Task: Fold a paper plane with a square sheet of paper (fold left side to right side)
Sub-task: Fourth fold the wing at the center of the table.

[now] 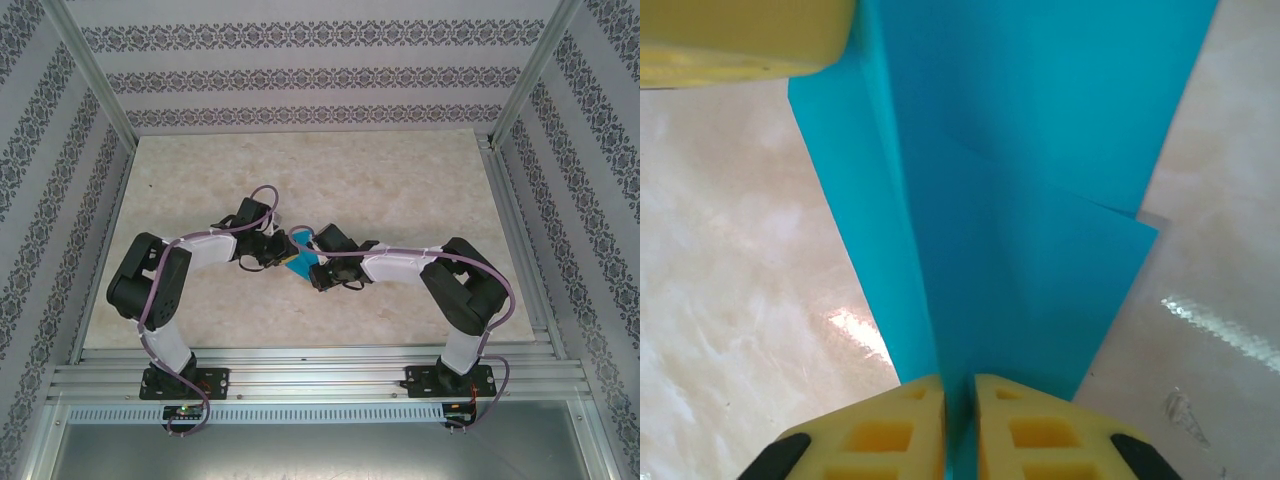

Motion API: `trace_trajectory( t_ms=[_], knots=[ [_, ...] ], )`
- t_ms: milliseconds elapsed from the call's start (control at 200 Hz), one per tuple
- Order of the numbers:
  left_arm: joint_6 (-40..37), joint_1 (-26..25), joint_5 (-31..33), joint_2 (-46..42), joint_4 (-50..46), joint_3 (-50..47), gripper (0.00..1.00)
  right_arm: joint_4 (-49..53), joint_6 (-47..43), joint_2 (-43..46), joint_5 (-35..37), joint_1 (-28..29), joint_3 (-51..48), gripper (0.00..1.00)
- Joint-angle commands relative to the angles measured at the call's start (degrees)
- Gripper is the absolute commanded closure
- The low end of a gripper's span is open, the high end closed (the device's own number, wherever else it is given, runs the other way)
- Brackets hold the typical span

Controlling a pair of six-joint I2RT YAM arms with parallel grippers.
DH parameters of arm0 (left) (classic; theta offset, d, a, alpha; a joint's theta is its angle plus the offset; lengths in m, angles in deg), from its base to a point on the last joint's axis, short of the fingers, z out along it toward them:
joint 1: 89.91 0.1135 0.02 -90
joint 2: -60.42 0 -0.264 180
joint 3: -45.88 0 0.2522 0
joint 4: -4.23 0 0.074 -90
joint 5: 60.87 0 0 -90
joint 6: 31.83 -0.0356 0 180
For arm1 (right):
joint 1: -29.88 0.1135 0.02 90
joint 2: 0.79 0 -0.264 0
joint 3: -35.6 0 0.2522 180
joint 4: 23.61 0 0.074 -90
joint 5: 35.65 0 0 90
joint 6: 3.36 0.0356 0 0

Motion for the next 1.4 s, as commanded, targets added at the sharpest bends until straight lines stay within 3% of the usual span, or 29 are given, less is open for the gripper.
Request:
trace_trajectory(
  t_ms=[0, 240, 664, 1034, 1214, 1399],
  knots=[
    [-1.14, -0.65, 0.79, 0.95, -0.19, 1.71, 0.80, -1.35, 1.01, 1.27, -2.17, -0.62, 1.10, 0.80],
    [-1.85, -1.07, 0.89, 1.26, -1.25, 2.51, 0.80, -1.11, 1.76, 0.00, -3.29, -1.42, 4.26, 0.70],
    [-2.19, -1.08, 0.94, 1.26, -2.16, 3.17, 0.81, 2.30, -0.47, -5.06, -1.22, -1.30, 8.10, 0.65],
    [-5.06, -0.70, 1.62, -5.42, -6.55, 3.85, 0.74, 0.23, 0.36, -3.80, -6.34, -2.11, 6.44, 0.95],
    [-6.24, 0.61, 4.14, -11.25, -9.70, 1.66, 0.66, -4.53, 3.94, -1.98, -9.45, -3.52, 2.95, 0.98],
    [-3.95, 0.94, 2.16, -11.11, -7.12, -2.49, 0.71, -9.43, 7.24, 0.09, -11.62, -5.09, -0.91, 0.97]
  ],
)
